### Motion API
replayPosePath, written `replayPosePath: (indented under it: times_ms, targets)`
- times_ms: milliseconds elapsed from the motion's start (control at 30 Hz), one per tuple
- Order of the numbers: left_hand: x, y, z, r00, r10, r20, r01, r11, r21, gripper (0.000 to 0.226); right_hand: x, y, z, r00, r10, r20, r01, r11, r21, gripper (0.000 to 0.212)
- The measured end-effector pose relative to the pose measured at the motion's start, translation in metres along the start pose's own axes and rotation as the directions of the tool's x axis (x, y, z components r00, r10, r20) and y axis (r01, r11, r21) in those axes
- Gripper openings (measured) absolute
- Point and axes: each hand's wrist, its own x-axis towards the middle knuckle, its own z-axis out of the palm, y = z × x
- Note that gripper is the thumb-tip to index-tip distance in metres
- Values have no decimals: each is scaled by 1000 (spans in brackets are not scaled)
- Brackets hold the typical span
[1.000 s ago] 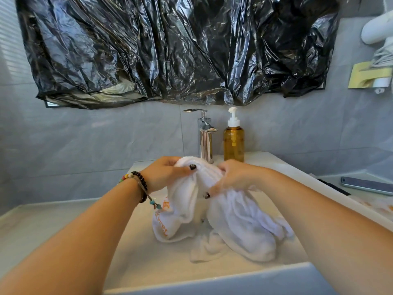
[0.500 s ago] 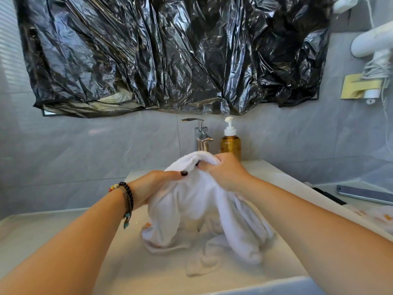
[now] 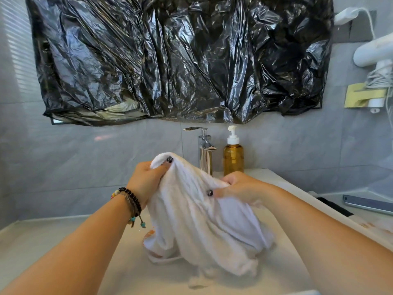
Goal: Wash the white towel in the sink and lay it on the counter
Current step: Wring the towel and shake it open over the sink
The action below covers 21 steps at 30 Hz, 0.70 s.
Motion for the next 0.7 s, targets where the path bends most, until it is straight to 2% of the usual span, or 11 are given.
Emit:
replayPosePath:
  times_ms: [67, 133, 200, 300, 433, 500, 567, 700]
  targets:
    - [0, 3, -2, 998, 3, -56, -5, 999, -36, 24, 1, -5, 2, 995, -38, -94, 57, 976, 210, 25]
    - [-1, 6, -1, 999, -17, -51, 14, 997, -75, 21, 3, -10, 4, 986, -54, -156, 110, 920, 376, 19]
    - [-4, 6, 3, 1000, -26, 2, 26, 995, -94, 20, 1, -14, 8, 973, -96, -209, 166, 922, 351, 19]
    - [-8, 1, 10, 988, -43, 147, 51, 998, -48, 15, -3, -20, 17, 934, -173, -312, 239, 952, 189, 15]
    - [-10, -5, 12, 968, -41, 246, 41, 999, 5, 14, -2, -32, 23, 881, -211, -423, 283, 953, 113, 30]
    - [-11, -6, 15, 964, -41, 261, 41, 999, 7, 10, 1, -33, 23, 866, -157, -475, 261, 952, 160, 34]
    - [-12, -6, 23, 972, -33, 231, 21, 998, 55, 19, 2, -30, 25, 851, -97, -517, 269, 924, 270, 26]
    - [-13, -2, 40, 995, -2, 99, -9, 994, 109, 17, 1, -25, 25, 889, 3, -459, 238, 853, 465, 18]
